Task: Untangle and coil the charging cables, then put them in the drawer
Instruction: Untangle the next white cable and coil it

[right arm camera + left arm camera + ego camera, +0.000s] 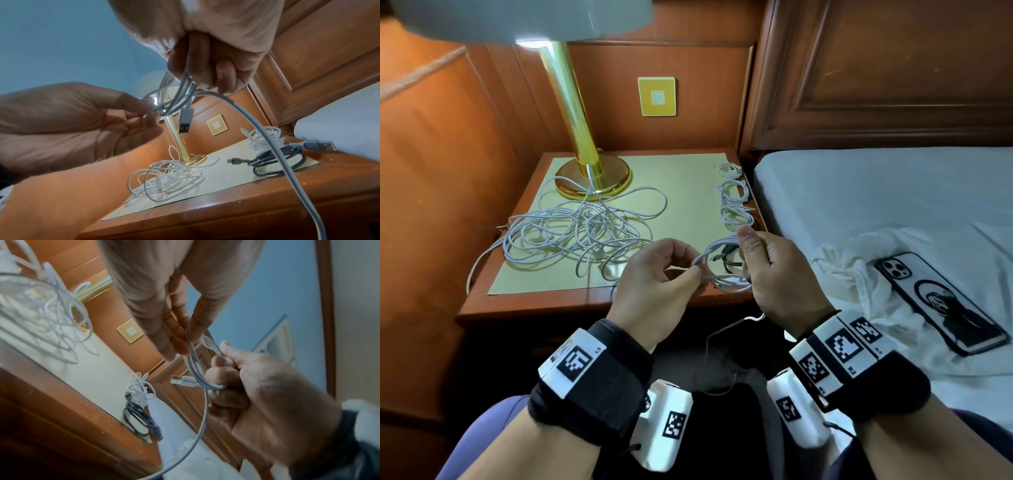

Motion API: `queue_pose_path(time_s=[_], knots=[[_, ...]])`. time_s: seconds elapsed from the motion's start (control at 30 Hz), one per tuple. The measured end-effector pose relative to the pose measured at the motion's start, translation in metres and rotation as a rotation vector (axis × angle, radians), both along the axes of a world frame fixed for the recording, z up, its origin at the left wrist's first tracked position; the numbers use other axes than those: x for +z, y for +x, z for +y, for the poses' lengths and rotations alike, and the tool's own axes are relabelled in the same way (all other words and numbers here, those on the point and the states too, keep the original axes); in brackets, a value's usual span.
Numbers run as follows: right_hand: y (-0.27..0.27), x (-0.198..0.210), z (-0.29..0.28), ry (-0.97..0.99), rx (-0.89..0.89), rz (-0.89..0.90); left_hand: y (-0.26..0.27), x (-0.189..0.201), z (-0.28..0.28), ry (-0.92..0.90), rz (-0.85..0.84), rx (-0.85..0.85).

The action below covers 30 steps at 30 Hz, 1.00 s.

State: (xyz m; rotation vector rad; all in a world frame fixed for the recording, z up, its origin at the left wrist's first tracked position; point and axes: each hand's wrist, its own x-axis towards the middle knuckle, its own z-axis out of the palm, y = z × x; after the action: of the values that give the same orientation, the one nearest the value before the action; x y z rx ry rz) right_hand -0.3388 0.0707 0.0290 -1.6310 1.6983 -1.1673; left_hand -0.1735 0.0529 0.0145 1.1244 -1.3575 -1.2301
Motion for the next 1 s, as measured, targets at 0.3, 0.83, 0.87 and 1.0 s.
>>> queue_pose_path(time_s=[0.3, 0.83, 0.87, 1.0], knots=[[-0.001, 0.012, 0.009, -0.077, 0.103, 0.029, 0.021, 0.024, -0.001, 0.223, 0.375, -0.260], [0.023, 0.109, 0.102, -0.332, 0.010, 0.061, 0.110, 0.117, 0.100, -0.284, -0.193, -0.105], [0.027, 0.116, 0.110, -0.342, 0.008, 0.058, 0.114, 0.124, 0.107, -0.272, -0.166, -0.101], [0.039, 0.136, 0.139, -0.401, 0.010, 0.107, 0.128, 0.145, 0.137, -0.381, -0.385, 0.074]])
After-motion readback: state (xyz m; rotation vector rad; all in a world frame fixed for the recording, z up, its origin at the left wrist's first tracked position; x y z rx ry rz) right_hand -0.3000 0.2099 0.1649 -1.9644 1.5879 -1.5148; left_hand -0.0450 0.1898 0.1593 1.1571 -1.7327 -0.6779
